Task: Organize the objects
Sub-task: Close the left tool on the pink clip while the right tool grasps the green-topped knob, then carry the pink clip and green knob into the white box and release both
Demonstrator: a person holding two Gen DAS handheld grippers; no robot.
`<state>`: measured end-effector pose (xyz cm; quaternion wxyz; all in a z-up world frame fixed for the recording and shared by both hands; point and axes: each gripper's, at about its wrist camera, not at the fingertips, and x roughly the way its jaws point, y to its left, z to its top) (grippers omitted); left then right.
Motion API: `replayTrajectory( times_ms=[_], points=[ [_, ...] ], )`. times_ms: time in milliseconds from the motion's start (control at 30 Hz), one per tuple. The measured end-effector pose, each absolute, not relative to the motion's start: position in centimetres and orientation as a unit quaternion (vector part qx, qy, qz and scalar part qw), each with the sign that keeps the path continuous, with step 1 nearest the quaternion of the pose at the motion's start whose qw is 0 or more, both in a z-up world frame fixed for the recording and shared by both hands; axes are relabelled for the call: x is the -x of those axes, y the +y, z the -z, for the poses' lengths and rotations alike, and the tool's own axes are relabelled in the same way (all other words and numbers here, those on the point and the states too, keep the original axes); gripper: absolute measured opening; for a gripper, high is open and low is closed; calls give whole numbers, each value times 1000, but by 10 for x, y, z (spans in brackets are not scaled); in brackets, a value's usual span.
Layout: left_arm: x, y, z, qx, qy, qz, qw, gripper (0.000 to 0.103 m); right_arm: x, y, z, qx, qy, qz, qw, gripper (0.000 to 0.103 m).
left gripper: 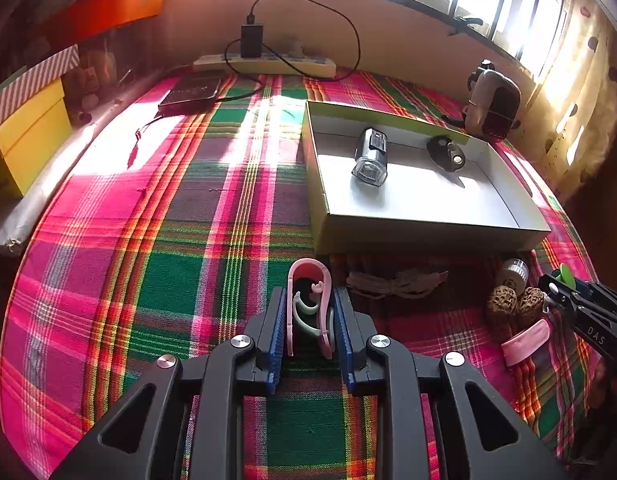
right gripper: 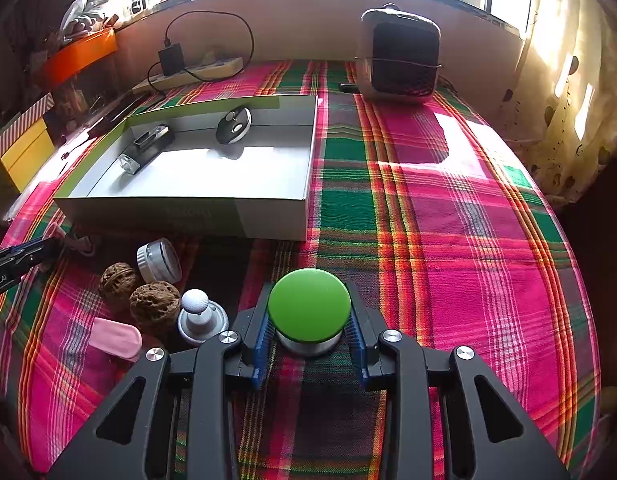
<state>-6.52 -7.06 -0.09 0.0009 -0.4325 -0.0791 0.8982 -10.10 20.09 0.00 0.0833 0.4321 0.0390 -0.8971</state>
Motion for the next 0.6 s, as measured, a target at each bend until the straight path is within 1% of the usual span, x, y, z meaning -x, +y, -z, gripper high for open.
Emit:
replayTrajectory(
  times_ms=[300, 333, 367, 400, 600],
  points=[
    [64, -72, 0, 434, -83, -897, 6, 21, 100, 201, -2, -431, 36, 898, 81, 33],
    [64, -72, -1, 433, -83, -898, 6, 21, 100, 201, -2, -430, 36, 898, 81, 31],
    [64, -72, -2, 432, -83, -898, 6, 21, 101, 201, -2, -430, 37, 898, 81, 23],
    [63, -72, -3, 431, -83, -898, 6, 21, 101, 201, -3, -429, 37, 899, 81, 21],
    [63, -73, -6, 431, -83, -898, 8, 21, 100, 200, -5, -428, 35, 899, 81, 21]
  ],
)
